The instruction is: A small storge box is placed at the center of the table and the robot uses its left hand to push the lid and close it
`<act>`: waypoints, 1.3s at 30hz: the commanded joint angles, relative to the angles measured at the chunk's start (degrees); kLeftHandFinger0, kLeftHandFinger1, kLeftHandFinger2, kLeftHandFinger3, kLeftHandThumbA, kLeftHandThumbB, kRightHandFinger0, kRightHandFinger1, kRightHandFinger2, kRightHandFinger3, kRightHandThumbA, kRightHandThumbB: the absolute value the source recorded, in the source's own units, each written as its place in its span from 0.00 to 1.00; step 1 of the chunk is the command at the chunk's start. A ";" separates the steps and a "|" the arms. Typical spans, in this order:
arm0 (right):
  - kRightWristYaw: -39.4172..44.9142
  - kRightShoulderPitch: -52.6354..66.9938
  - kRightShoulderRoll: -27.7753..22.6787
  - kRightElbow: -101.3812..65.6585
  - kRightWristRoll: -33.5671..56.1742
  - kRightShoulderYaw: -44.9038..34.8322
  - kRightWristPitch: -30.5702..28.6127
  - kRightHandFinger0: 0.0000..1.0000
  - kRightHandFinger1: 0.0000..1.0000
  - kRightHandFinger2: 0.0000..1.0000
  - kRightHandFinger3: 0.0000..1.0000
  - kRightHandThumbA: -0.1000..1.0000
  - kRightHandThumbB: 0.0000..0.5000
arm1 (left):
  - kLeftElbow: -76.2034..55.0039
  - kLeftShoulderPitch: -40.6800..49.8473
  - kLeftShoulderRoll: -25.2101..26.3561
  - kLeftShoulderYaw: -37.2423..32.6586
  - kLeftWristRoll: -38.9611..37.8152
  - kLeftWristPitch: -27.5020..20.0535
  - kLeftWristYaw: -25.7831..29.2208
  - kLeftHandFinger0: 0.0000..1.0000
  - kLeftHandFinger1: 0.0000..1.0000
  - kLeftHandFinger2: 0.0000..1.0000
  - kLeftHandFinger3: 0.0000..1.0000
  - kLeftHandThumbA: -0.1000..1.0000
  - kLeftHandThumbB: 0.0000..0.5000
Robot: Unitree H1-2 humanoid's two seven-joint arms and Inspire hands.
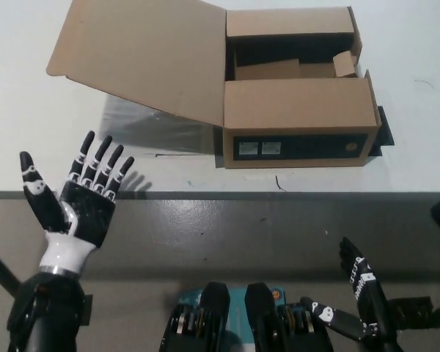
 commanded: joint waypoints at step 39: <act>0.12 -2.54 0.10 -0.86 0.39 0.82 -4.50 1.00 1.00 1.00 1.00 1.00 0.74 | 34.72 -33.80 0.04 6.51 -2.17 4.71 -5.91 1.00 1.00 1.00 1.00 1.00 0.80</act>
